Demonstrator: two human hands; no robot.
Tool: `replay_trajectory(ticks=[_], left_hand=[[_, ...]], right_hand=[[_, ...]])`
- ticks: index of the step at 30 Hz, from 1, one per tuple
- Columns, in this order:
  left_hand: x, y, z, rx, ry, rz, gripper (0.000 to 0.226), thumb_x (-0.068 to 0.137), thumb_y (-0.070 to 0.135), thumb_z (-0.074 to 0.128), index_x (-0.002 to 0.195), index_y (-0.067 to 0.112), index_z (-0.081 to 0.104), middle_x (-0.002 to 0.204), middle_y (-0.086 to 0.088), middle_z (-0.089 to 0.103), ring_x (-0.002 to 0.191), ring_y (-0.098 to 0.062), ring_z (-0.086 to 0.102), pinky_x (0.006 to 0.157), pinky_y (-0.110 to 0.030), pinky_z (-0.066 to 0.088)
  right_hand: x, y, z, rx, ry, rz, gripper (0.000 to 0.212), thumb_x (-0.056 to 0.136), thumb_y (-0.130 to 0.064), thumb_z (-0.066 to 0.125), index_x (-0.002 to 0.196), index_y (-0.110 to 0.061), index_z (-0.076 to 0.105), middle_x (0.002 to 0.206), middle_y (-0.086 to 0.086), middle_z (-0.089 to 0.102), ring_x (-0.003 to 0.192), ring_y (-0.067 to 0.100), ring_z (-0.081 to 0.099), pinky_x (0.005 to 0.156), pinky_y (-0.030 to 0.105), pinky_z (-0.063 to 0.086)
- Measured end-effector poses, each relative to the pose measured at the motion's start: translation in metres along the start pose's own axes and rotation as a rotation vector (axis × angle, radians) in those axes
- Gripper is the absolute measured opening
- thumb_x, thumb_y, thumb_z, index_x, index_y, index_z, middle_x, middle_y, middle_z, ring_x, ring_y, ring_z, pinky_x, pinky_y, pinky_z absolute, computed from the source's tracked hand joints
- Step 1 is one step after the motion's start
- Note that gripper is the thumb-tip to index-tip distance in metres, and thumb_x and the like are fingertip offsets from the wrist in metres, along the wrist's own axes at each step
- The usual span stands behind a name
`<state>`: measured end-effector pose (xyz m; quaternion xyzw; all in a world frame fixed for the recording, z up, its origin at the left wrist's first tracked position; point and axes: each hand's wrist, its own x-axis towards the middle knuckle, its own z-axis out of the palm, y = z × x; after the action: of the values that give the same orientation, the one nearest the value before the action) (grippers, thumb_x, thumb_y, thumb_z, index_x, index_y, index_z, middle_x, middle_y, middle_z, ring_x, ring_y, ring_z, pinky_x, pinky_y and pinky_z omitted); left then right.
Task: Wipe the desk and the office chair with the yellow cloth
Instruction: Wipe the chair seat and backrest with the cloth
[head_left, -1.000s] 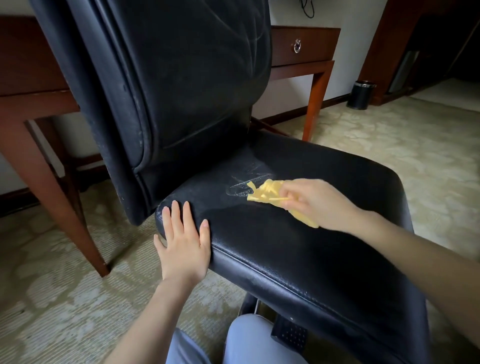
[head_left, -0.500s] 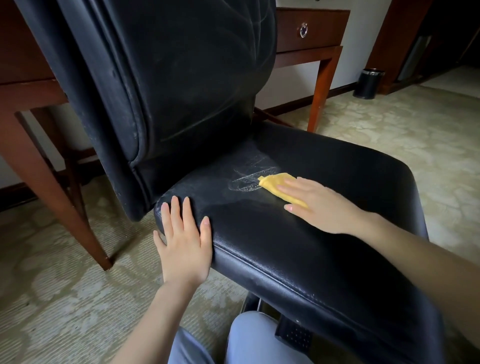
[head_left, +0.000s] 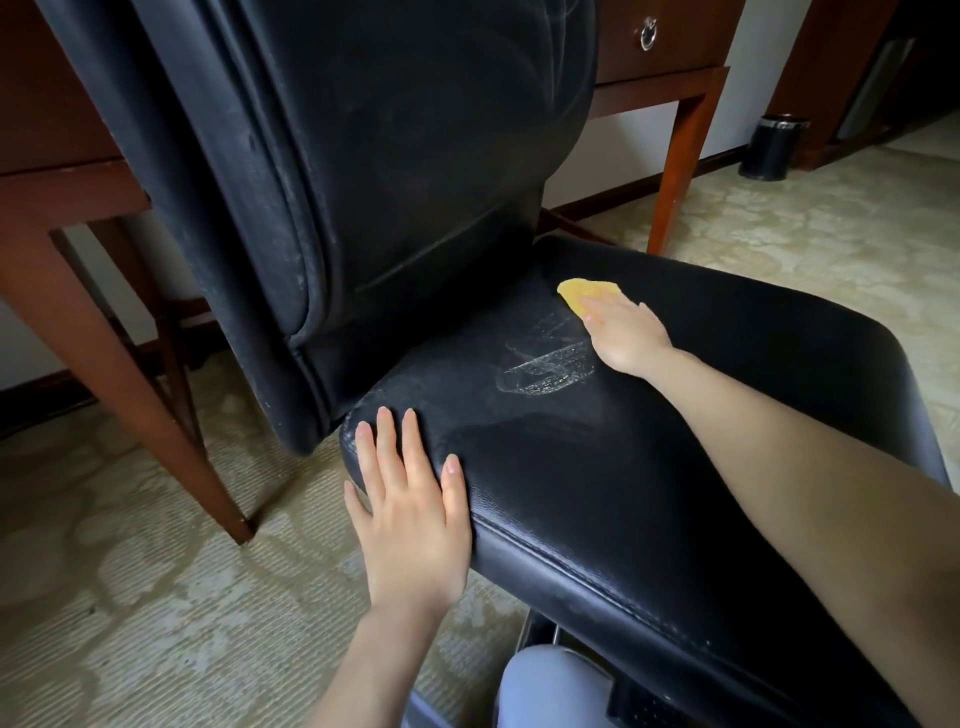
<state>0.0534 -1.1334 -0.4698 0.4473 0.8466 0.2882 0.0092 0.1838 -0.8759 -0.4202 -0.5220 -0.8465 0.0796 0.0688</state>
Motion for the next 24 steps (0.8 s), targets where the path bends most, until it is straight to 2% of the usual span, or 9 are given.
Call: replay_trajectory(ticks=[2,4,8,11,14,17,21,24], left_hand=[[0.000,0.000,0.000,-0.005,-0.003,-0.001,0.078,0.083,0.056,-0.009,0.153,0.024,0.006,0.161,0.005,-0.005,0.145,-0.012,-0.018,0.117,-0.048,0.008],[0.000,-0.001,0.000,-0.007,-0.003,0.000,0.078,0.083,0.056,-0.009,0.153,0.024,0.006,0.161,0.005,-0.005,0.145,-0.012,-0.018,0.117,-0.048,0.008],[0.000,0.000,-0.001,0.001,-0.002,-0.002,0.074,0.089,0.059,-0.008,0.153,0.024,0.006,0.161,0.005,-0.004,0.145,-0.012,-0.016,0.116,-0.049,0.008],[0.000,0.001,-0.003,-0.013,-0.012,-0.009,0.069,0.090,0.053,0.001,0.153,0.024,0.008,0.161,0.005,-0.003,0.145,-0.011,-0.015,0.116,-0.051,0.009],[-0.001,0.002,-0.005,-0.018,-0.019,-0.015,0.065,0.092,0.049,0.006,0.152,0.024,0.008,0.161,0.005,-0.003,0.145,-0.011,-0.015,0.116,-0.052,0.008],[-0.001,0.003,-0.006,-0.014,-0.022,-0.017,0.061,0.096,0.047,0.010,0.153,0.023,0.009,0.161,0.005,-0.002,0.146,-0.011,-0.014,0.116,-0.052,0.008],[-0.001,0.003,-0.006,-0.012,-0.023,-0.022,0.064,0.094,0.048,0.008,0.153,0.023,0.008,0.161,0.006,-0.003,0.146,-0.011,-0.014,0.116,-0.051,0.007],[-0.001,0.004,-0.005,-0.013,-0.006,-0.016,0.066,0.093,0.049,0.007,0.153,0.023,0.010,0.161,0.005,-0.002,0.146,-0.011,-0.013,0.116,-0.051,0.007]], right_hand=[[-0.007,-0.005,-0.001,0.004,-0.022,-0.078,0.045,0.103,-0.022,0.024,0.147,-0.032,0.027,0.154,0.004,0.027,0.133,0.037,0.034,0.109,0.048,0.026],[-0.022,-0.004,-0.001,0.053,-0.025,-0.191,0.045,0.103,-0.021,0.028,0.146,-0.037,0.028,0.155,0.000,0.026,0.133,0.036,0.035,0.107,0.047,0.030],[-0.063,0.000,0.000,0.214,-0.030,-0.402,0.041,0.102,-0.017,0.038,0.141,-0.030,0.041,0.152,-0.004,0.032,0.142,0.014,0.024,0.113,0.036,0.024],[-0.094,0.001,-0.003,0.266,-0.038,-0.537,0.040,0.100,-0.015,0.044,0.137,-0.027,0.046,0.147,-0.010,0.038,0.139,0.002,0.025,0.114,0.025,0.023],[-0.125,0.001,-0.008,0.278,-0.054,-0.623,0.042,0.098,-0.014,0.049,0.135,-0.033,0.046,0.141,-0.021,0.038,0.135,-0.009,0.023,0.113,0.017,0.021],[-0.155,0.006,-0.013,0.256,-0.109,-0.684,0.041,0.098,-0.018,0.050,0.134,-0.035,0.047,0.143,-0.020,0.039,0.137,-0.006,0.025,0.114,0.024,0.024],[-0.183,0.022,-0.023,0.157,-0.133,-0.789,0.041,0.098,-0.024,0.047,0.138,-0.029,0.043,0.147,-0.014,0.036,0.139,-0.003,0.023,0.115,0.020,0.018],[-0.177,0.033,-0.029,0.002,-0.055,-0.815,0.046,0.092,-0.012,0.059,0.136,-0.020,0.048,0.144,-0.005,0.042,0.137,0.010,0.034,0.115,0.029,0.024]])
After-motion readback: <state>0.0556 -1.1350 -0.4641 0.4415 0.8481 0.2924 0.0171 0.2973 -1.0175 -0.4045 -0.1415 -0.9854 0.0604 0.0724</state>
